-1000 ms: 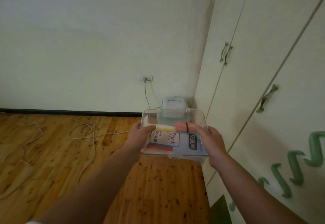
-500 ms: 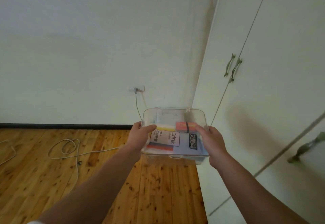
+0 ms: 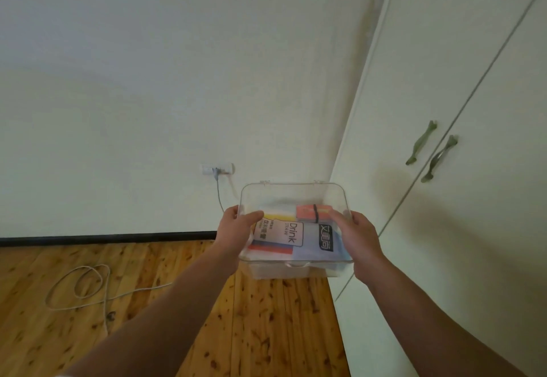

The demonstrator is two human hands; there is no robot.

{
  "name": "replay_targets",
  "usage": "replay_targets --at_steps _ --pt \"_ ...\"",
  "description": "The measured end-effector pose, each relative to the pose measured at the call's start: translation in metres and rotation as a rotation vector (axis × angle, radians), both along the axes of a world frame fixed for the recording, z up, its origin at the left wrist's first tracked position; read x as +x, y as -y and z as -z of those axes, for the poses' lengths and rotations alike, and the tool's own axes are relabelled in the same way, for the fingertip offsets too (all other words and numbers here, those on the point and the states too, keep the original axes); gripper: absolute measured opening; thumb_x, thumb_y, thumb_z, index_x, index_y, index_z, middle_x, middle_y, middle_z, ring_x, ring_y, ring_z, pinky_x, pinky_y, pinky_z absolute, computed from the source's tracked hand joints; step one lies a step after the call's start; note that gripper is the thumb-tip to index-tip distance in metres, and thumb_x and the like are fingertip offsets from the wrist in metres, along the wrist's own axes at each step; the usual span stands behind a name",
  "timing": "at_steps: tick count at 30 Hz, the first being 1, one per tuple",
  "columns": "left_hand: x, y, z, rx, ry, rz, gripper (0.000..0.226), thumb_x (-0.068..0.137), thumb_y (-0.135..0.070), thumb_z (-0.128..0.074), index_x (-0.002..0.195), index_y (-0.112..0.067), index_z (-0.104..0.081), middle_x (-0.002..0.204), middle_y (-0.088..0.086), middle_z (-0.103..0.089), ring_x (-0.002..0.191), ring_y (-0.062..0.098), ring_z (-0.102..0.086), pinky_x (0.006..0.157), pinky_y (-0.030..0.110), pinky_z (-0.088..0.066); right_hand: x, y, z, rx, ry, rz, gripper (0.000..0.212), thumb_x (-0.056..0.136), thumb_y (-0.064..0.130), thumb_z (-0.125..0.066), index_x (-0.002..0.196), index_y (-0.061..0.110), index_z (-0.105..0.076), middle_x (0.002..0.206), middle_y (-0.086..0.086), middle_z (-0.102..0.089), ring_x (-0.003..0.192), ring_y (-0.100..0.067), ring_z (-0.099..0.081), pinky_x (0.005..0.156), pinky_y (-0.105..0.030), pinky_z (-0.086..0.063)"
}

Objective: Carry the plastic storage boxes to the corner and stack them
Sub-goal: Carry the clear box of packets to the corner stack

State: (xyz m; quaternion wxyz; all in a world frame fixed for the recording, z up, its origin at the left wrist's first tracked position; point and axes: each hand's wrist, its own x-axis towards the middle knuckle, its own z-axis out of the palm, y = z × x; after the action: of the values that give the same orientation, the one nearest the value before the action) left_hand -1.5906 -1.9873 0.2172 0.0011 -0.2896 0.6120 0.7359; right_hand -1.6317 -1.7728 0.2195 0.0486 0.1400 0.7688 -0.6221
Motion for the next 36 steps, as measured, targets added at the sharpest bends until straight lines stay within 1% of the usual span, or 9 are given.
replay_targets --at_steps 2,6,9,11,18,22,29,33,36 --pt "-0.018 0.003 0.002 -0.001 -0.003 -0.001 0.043 0.089 -0.027 -0.066 0.126 -0.024 -0.046 0.105 0.002 -0.065 0.089 0.018 -0.064 0.062 0.031 -0.054 -0.02 0.003 0.004 -0.006 0.003 -0.006 0.031 0.084 0.048 -0.065 0.106 0.028 -0.058 0.086 0.011 -0.066 0.077 -0.005 -0.062 0.052 -0.023 -0.042" --pt "-0.066 0.004 0.009 -0.028 0.008 -0.045 0.038 0.089 -0.026 -0.066 0.121 -0.023 -0.047 0.101 0.003 -0.067 0.086 0.018 -0.067 0.057 0.028 -0.053 -0.072 0.008 0.014 -0.012 0.019 -0.035 0.03 0.085 0.046 -0.064 0.107 0.025 -0.058 0.084 0.012 -0.064 0.074 -0.003 -0.06 0.05 -0.019 -0.041" --pt "-0.102 0.003 0.012 -0.054 0.02 -0.073 0.038 0.088 -0.027 -0.066 0.121 -0.024 -0.047 0.099 0.001 -0.067 0.08 0.014 -0.066 0.048 0.022 -0.051 -0.113 0.008 0.021 -0.02 0.028 -0.067 0.037 0.084 0.046 -0.064 0.111 0.022 -0.061 0.091 0.005 -0.068 0.08 -0.009 -0.064 0.054 -0.024 -0.044" --pt "-0.125 0.0 0.016 -0.063 0.03 -0.087 0.037 0.088 -0.027 -0.066 0.119 -0.027 -0.046 0.098 0.0 -0.067 0.078 0.012 -0.066 0.044 0.019 -0.049 -0.14 0.007 0.025 -0.024 0.037 -0.085 0.037 0.083 0.046 -0.065 0.111 0.022 -0.062 0.091 0.004 -0.069 0.081 -0.01 -0.065 0.057 -0.025 -0.045" --pt "-0.183 -0.003 0.028 -0.04 0.057 -0.149 0.035 0.088 -0.027 -0.067 0.117 -0.029 -0.047 0.098 0.002 -0.067 0.078 0.015 -0.068 0.046 0.024 -0.053 -0.21 0.008 0.038 -0.02 0.073 -0.135 0.035 0.084 0.047 -0.065 0.11 0.024 -0.062 0.092 0.003 -0.07 0.083 -0.014 -0.067 0.062 -0.029 -0.049" --pt "-0.211 -0.002 0.034 -0.024 0.042 -0.16 0.035 0.088 -0.025 -0.067 0.118 -0.025 -0.049 0.096 0.001 -0.068 0.074 0.011 -0.067 0.044 0.02 -0.051 -0.239 0.01 0.041 -0.013 0.083 -0.142 0.035 0.082 0.047 -0.066 0.109 0.025 -0.063 0.093 0.004 -0.069 0.086 -0.014 -0.065 0.066 -0.031 -0.05" --pt "-0.263 0.017 0.054 0.027 0.04 -0.157 0.037 0.089 -0.021 -0.064 0.124 -0.022 -0.051 0.1 0.002 -0.067 0.081 0.013 -0.066 0.044 0.019 -0.051 -0.286 0.025 0.053 0.035 0.093 -0.118 0.034 0.084 0.048 -0.066 0.11 0.026 -0.061 0.093 0.007 -0.067 0.085 -0.01 -0.062 0.058 -0.026 -0.043" --pt "-0.297 0.033 0.066 0.065 0.04 -0.115 0.033 0.09 -0.021 -0.062 0.121 -0.024 -0.052 0.099 0.0 -0.067 0.077 0.011 -0.063 0.04 0.016 -0.048 -0.316 0.039 0.059 0.083 0.102 -0.095 0.035 0.084 0.047 -0.066 0.111 0.026 -0.061 0.097 0.006 -0.066 0.088 -0.01 -0.059 0.062 -0.027 -0.044" --pt "-0.323 0.053 0.074 0.071 0.036 -0.09 0.034 0.089 -0.019 -0.062 0.122 -0.02 -0.053 0.102 0.004 -0.069 0.083 0.017 -0.068 0.047 0.02 -0.052 -0.338 0.057 0.062 0.082 0.107 -0.072 0.035 0.083 0.046 -0.069 0.11 0.024 -0.063 0.094 0.007 -0.066 0.086 -0.009 -0.059 0.059 -0.026 -0.041"
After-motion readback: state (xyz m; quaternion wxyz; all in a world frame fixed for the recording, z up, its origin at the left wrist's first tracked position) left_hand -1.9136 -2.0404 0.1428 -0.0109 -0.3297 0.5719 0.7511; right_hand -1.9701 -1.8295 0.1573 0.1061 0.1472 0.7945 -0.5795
